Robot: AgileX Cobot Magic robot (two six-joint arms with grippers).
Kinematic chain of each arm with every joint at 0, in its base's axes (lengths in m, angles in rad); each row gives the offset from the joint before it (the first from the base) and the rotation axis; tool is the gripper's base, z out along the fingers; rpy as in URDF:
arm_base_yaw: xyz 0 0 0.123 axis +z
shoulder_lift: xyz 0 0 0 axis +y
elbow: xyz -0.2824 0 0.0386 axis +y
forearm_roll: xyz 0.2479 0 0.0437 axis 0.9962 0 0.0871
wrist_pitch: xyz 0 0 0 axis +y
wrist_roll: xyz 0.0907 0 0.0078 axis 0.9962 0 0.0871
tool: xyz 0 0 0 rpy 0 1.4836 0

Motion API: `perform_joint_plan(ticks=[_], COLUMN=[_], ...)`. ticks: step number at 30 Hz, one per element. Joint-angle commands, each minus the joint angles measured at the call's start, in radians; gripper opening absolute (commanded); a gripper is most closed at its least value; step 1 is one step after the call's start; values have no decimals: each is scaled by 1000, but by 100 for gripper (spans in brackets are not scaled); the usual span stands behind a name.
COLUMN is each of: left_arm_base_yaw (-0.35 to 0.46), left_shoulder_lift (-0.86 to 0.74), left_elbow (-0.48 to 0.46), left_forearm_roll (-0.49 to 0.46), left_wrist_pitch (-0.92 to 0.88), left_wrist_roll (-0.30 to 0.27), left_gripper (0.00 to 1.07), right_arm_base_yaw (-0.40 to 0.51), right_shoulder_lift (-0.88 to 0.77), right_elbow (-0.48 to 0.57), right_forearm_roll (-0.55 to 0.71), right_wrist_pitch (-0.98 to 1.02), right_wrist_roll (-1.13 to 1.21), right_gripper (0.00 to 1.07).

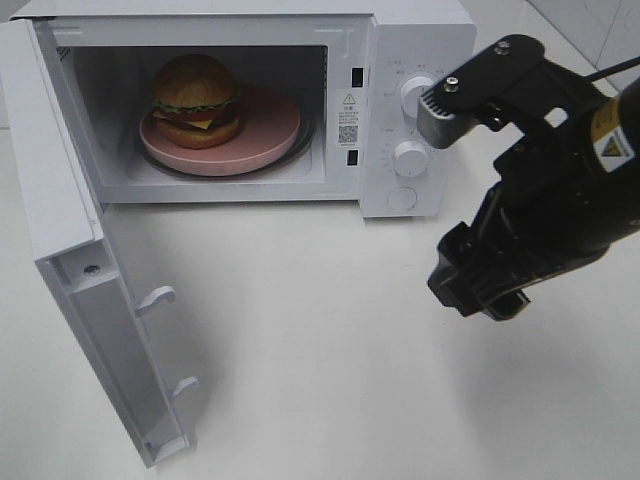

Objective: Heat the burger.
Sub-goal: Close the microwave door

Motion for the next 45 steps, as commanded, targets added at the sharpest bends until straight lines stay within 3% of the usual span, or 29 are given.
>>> perform_joint_plan(ticks=[1, 16, 24, 26, 29, 32, 41, 45], left_arm_base_yaw=[2, 2, 2, 2, 2, 2, 2, 2], left_shoulder_lift=[-17, -17, -17, -17, -17, -17, -17, -17], left_elbow=[3, 3, 3, 3, 3, 3, 3, 3], left_forearm_roll=[-1, -1, -1, -1, -1, -1, -1, -1], left_wrist_pitch=[-13, -13, -13, -13, -13, -13, -13, -13], left_wrist_roll=[-2, -2, -2, -2, -2, -2, -2, -2], left_gripper=[100, 100, 100, 100, 100, 100, 100, 100], right_arm_base_yaw=[4, 4, -22, -123, -199, -225, -458, -500], right_shoulder_lift=[-71, -292, -453, -535, -597, -622, -894, -958], right_elbow=[3, 5, 123, 185, 210, 218, 263, 277], right_forearm_roll=[-3, -7, -5, -3, -4, -3, 77, 75], right_wrist_pitch=[131, 275, 295, 303, 310, 311, 313, 308], right_wrist_roll=[23, 60, 73, 76, 75, 75, 55, 53], right_gripper=[76, 76, 76, 76, 76, 76, 76, 76])
